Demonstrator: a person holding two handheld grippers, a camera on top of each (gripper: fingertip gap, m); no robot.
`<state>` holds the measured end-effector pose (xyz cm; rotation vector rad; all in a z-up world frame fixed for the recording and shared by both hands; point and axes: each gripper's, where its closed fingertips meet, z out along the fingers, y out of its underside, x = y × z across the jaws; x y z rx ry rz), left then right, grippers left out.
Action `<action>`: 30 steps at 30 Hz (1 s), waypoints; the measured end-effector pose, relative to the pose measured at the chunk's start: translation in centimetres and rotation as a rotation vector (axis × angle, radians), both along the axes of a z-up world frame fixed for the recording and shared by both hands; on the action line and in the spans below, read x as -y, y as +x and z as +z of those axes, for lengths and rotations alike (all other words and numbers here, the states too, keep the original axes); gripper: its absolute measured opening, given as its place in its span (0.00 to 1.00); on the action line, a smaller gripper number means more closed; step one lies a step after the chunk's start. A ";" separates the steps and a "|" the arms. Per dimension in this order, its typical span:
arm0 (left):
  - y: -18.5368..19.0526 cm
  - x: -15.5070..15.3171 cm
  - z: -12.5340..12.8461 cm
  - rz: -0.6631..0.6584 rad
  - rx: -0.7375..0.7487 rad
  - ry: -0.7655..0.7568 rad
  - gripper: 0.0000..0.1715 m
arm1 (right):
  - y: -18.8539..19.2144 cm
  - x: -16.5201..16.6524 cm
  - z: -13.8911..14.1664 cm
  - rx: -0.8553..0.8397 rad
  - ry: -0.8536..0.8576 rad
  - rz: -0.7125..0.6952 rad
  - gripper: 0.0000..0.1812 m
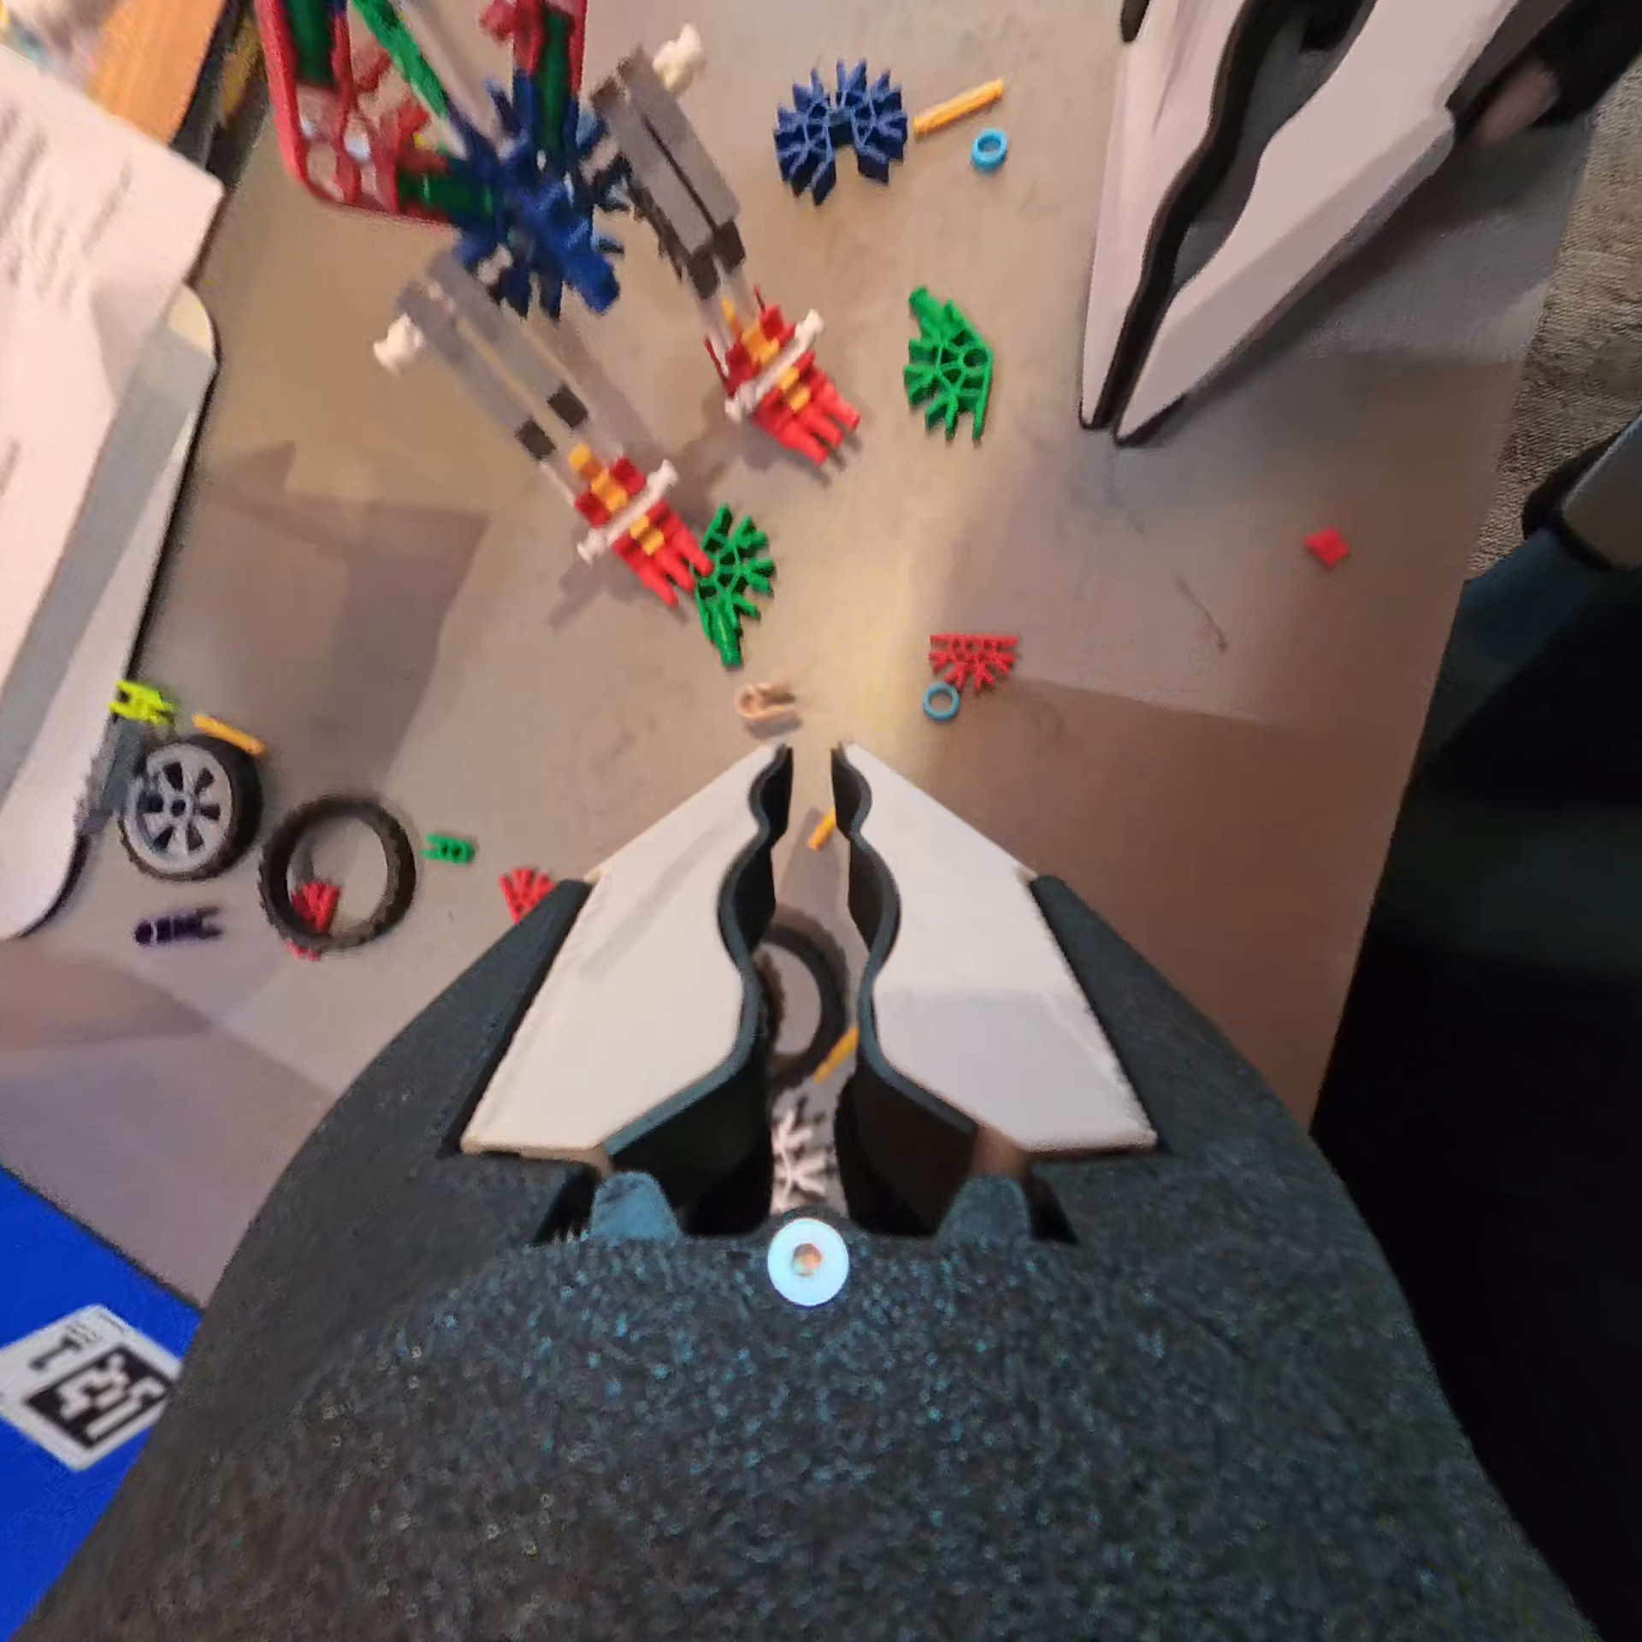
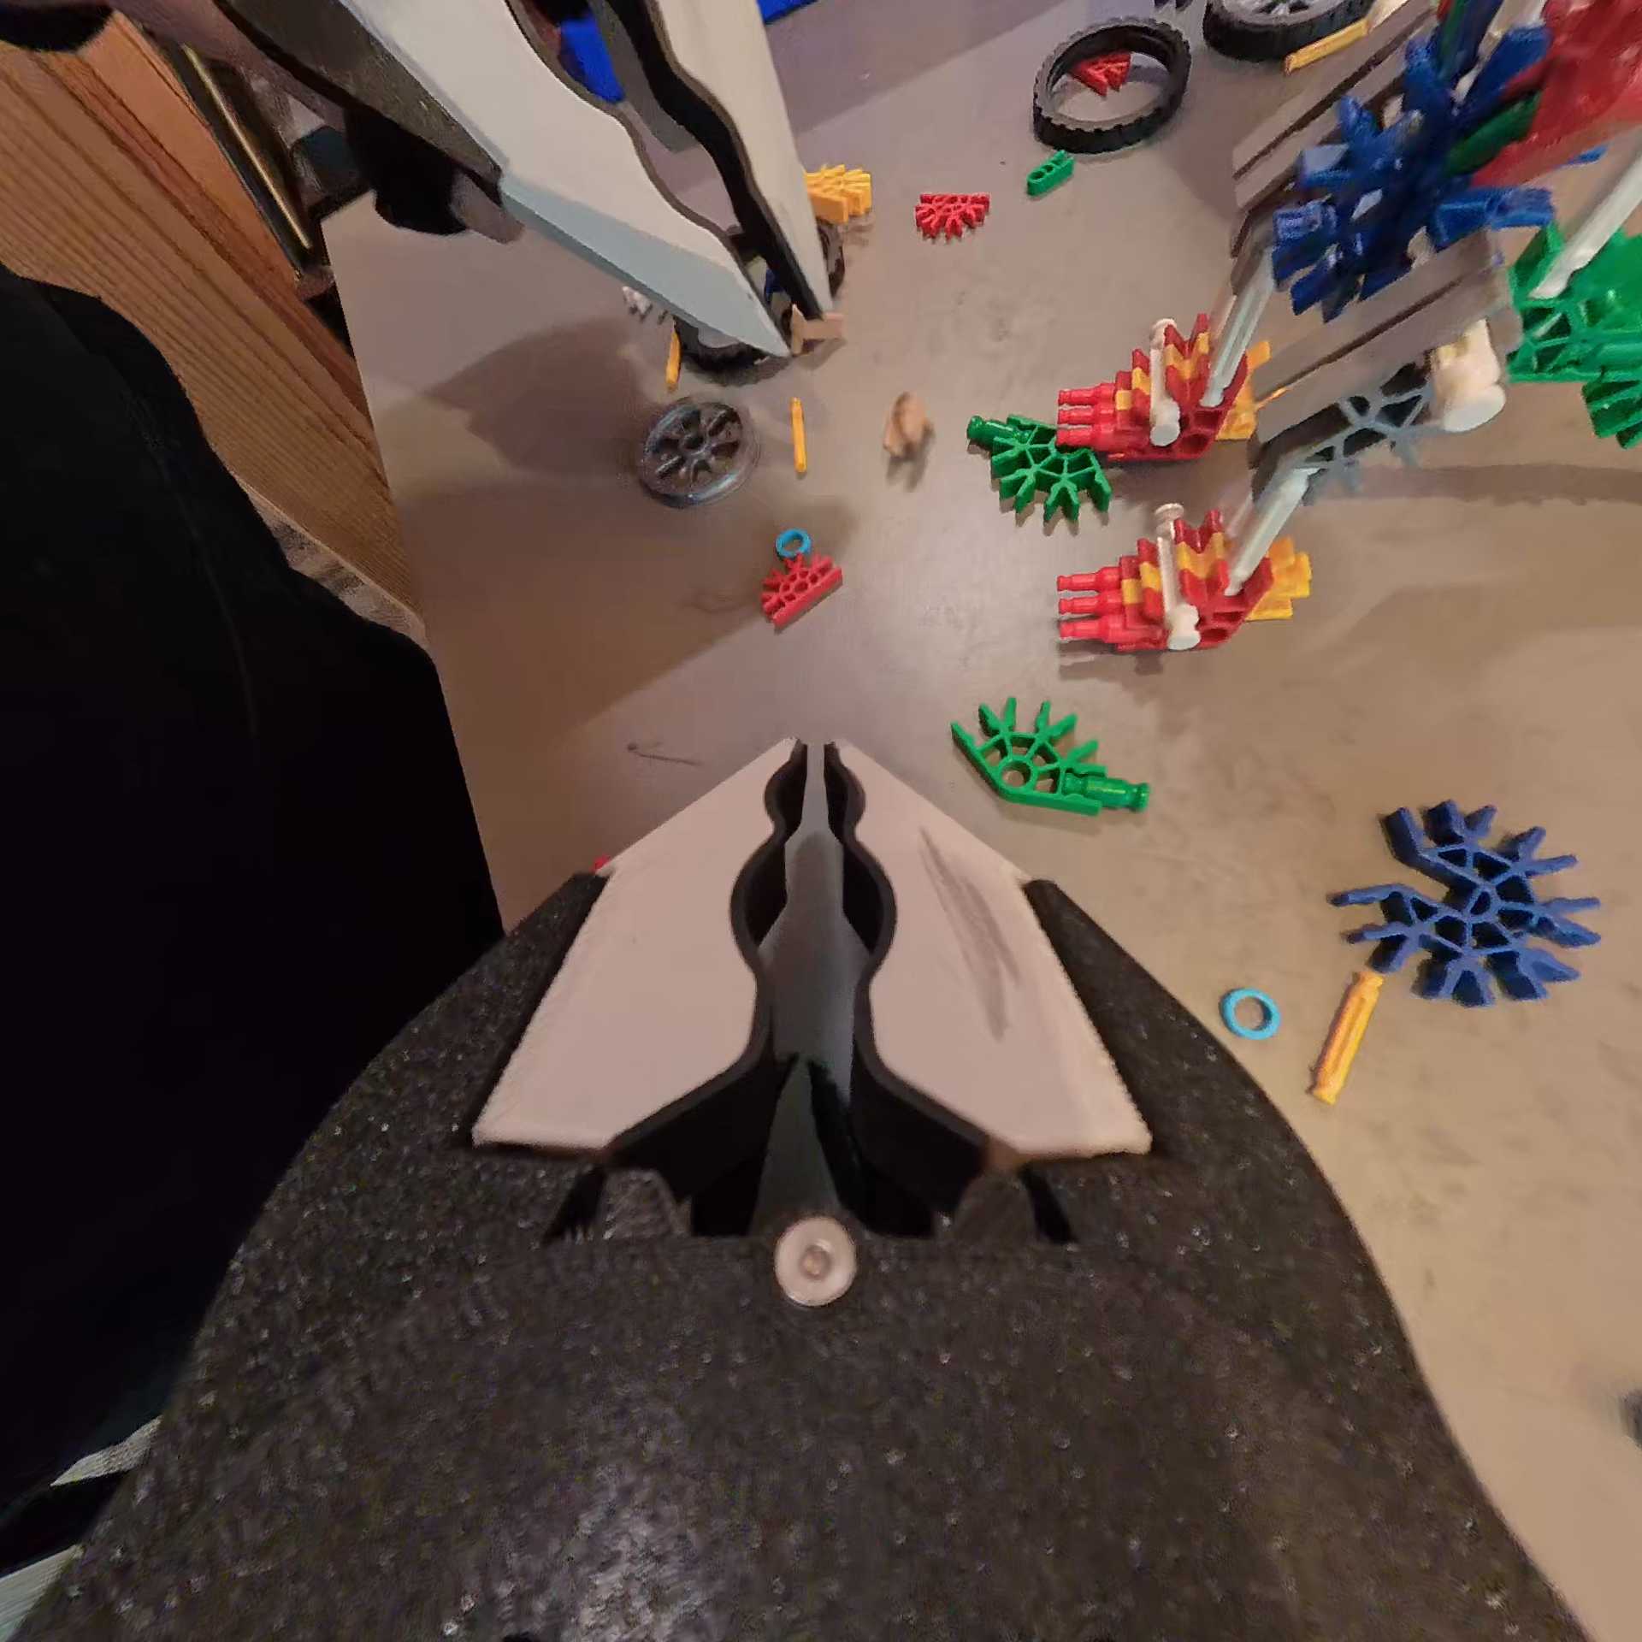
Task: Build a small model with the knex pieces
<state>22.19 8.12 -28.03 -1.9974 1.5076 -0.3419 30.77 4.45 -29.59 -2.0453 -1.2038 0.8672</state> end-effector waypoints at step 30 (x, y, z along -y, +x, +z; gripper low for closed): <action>1.0 -3.6 -2.9 0.038 0.020 -0.023 0.13 | 2.8 -3.2 -0.8 0.205 0.133 -0.170 0.15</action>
